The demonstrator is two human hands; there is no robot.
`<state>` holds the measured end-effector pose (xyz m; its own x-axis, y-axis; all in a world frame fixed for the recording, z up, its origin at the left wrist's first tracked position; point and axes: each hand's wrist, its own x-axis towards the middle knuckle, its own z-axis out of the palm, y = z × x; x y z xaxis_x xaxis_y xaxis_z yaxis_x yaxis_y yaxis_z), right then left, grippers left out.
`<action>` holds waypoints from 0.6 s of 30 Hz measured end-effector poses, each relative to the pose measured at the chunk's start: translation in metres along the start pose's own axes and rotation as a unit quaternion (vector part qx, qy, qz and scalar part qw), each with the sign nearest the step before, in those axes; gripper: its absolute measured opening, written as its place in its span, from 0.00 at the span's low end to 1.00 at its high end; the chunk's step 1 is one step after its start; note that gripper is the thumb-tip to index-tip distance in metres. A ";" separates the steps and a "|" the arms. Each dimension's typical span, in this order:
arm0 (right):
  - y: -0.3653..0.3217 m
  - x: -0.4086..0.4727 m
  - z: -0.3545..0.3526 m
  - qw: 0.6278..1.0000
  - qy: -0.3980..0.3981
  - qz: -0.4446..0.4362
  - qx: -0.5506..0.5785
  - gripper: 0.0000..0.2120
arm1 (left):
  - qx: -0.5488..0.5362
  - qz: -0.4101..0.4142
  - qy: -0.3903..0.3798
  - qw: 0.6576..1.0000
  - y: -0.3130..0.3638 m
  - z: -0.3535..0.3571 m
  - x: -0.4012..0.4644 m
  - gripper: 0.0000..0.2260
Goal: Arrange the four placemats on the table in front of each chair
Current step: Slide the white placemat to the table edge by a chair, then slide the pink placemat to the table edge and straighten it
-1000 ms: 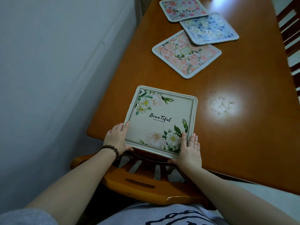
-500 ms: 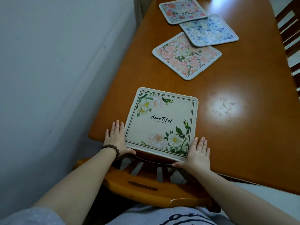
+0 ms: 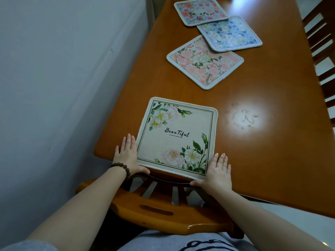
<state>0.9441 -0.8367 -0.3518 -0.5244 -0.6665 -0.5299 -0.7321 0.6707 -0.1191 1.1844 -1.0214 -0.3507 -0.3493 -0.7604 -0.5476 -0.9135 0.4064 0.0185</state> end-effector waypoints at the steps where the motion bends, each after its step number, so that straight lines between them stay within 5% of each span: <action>1: 0.002 0.001 -0.002 1.000 0.002 -0.003 0.002 0.70 | -0.018 -0.006 0.007 1.000 0.001 -0.003 -0.001 0.67; 10: 0.021 0.011 -0.025 0.992 0.112 -0.019 0.056 0.43 | -0.022 0.092 0.129 0.987 0.074 -0.032 -0.001 0.50; 18: 0.068 0.002 -0.045 0.977 0.187 0.028 0.100 0.34 | -0.028 0.187 0.164 0.968 0.190 -0.040 -0.006 0.38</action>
<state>0.8734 -0.8071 -0.3231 -0.7110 -0.6736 -0.2021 -0.6168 0.7353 -0.2807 1.0045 -0.9598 -0.3098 -0.6968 -0.6891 -0.1987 -0.7171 0.6634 0.2139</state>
